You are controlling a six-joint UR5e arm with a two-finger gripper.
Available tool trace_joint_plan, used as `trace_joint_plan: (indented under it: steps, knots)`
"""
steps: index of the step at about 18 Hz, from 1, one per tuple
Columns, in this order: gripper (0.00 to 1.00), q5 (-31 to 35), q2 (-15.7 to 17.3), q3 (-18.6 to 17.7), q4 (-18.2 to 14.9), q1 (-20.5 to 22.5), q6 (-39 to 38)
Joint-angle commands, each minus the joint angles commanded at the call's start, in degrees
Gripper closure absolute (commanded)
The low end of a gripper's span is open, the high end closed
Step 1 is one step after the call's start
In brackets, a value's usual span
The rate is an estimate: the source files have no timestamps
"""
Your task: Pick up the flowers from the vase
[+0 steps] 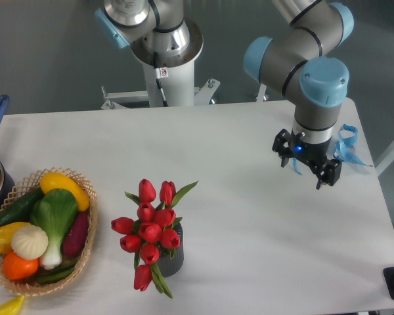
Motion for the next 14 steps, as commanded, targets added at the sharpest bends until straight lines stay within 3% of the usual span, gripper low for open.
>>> trace_joint_plan:
  steps: [7,9,11,14]
  knots:
    - [0.00,-0.70,0.09,-0.17,-0.09,0.00,-0.35]
    - [0.00,-4.37,0.44,-1.40,0.52,0.09,-1.57]
    - [0.00,-10.25,2.19,-4.64,3.50,0.17,-5.86]
    - [0.00,-16.85,4.92,-11.15,13.33,-0.09,-12.28]
